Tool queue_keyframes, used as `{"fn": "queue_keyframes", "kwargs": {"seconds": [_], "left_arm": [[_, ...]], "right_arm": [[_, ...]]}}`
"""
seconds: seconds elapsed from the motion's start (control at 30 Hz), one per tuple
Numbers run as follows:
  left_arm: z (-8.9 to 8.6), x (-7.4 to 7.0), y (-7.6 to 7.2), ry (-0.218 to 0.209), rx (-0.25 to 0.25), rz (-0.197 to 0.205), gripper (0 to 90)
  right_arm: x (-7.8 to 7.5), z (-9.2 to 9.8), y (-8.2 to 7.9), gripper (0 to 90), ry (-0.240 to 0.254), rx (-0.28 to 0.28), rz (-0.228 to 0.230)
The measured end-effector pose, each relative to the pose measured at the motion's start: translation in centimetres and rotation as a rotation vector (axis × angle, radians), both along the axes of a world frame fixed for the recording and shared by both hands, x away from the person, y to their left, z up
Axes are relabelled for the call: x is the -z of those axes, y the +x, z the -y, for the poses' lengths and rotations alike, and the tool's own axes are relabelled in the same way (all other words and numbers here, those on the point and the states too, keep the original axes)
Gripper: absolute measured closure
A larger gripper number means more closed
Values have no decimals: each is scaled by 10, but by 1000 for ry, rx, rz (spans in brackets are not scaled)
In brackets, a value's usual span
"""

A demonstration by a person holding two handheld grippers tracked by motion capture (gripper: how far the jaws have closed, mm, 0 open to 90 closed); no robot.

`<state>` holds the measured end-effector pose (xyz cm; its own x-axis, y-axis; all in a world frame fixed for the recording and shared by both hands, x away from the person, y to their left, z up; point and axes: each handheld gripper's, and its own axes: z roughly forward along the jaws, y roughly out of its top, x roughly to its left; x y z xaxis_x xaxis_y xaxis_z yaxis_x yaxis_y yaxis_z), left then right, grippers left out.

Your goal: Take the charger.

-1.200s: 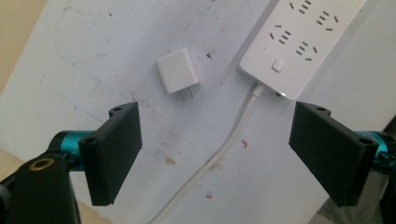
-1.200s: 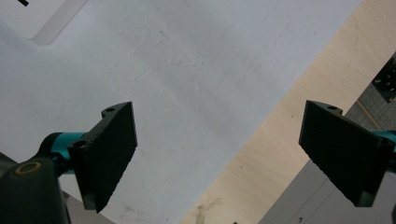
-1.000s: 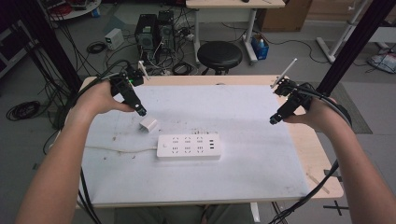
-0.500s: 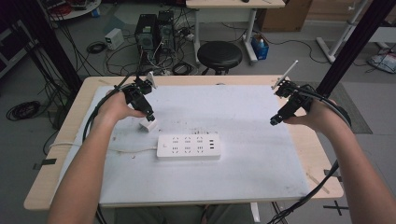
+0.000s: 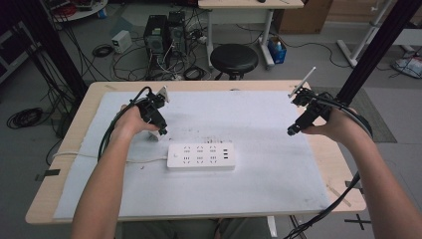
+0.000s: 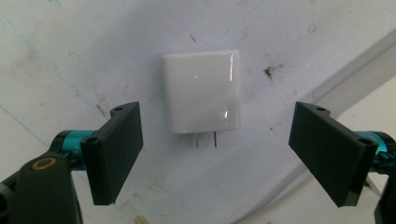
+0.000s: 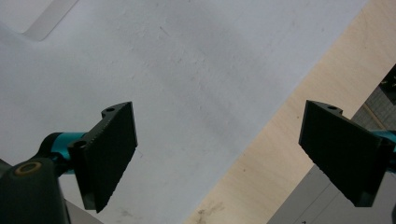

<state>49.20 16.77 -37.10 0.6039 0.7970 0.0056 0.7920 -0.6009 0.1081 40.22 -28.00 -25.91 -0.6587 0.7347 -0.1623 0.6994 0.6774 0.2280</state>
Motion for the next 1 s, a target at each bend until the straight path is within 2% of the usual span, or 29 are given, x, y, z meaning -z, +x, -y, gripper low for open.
{"fn": "queue_keyframes", "kwargs": {"seconds": [0.03,0.23,0.3,0.4,0.47,0.53,0.67,0.77,0.8,0.9,0.97,1.0], "left_arm": [[1,6,1,10,-1,-3,189],[2,18,5,20,-6,-23,189],[2,22,6,16,-15,-30,218],[2,25,6,18,-24,-25,219],[2,26,8,25,-12,-33,220],[3,28,7,15,-20,-28,247],[5,32,8,54,-17,-28,270],[5,35,9,53,-22,-29,271],[5,36,9,66,-16,-31,295],[6,37,9,59,-12,-33,321],[6,37,10,71,-11,-33,321],[6,37,10,68,-13,-29,376]], "right_arm": [[0,1,0,108,1,1,-1],[4,4,3,108,0,5,-10],[6,5,3,108,-1,9,-11],[8,6,4,108,1,16,-15],[9,7,5,108,-4,10,-16],[10,7,5,108,0,8,-16],[10,7,5,108,-3,10,-19],[10,8,4,108,-1,10,-20],[11,9,4,108,1,14,-19],[10,11,4,108,-3,18,-18],[11,11,4,108,-1,13,-16],[11,12,4,108,-3,14,-17]]}}
